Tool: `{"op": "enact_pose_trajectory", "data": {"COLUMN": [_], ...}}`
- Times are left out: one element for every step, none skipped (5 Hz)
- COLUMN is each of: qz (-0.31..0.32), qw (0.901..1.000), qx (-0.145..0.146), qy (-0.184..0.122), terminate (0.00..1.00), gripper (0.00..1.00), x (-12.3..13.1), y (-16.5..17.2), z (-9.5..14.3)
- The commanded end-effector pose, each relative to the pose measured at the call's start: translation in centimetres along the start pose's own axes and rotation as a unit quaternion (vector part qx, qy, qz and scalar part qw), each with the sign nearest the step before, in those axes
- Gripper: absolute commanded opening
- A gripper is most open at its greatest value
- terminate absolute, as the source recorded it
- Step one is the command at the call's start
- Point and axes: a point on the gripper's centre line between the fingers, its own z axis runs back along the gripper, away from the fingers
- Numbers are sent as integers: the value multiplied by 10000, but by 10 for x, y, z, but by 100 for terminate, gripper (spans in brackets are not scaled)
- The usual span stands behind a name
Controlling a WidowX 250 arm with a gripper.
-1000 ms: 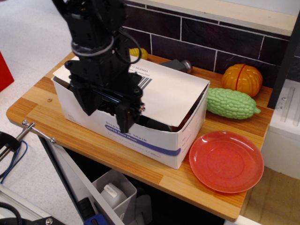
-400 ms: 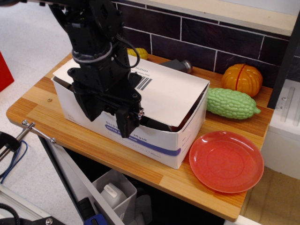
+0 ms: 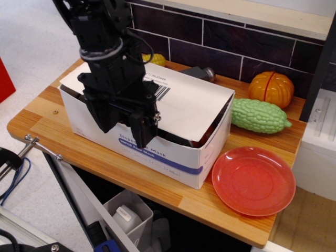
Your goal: Open white1fbox flap
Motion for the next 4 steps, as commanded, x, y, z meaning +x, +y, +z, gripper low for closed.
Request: {"op": "enact_pose_trajectory", "data": {"qz": [-54,-72,-138,-288], "qw": [9999,9997,9986,9965], "qx": [12,170,445,707], "qy": [-122,-131,-266,-339], "terminate": [0,0,0,0], "gripper": [100,100,100,100], "x": [15,17,19,27], "y": [4,3,1,5], "z": [19,32,46,59]}}
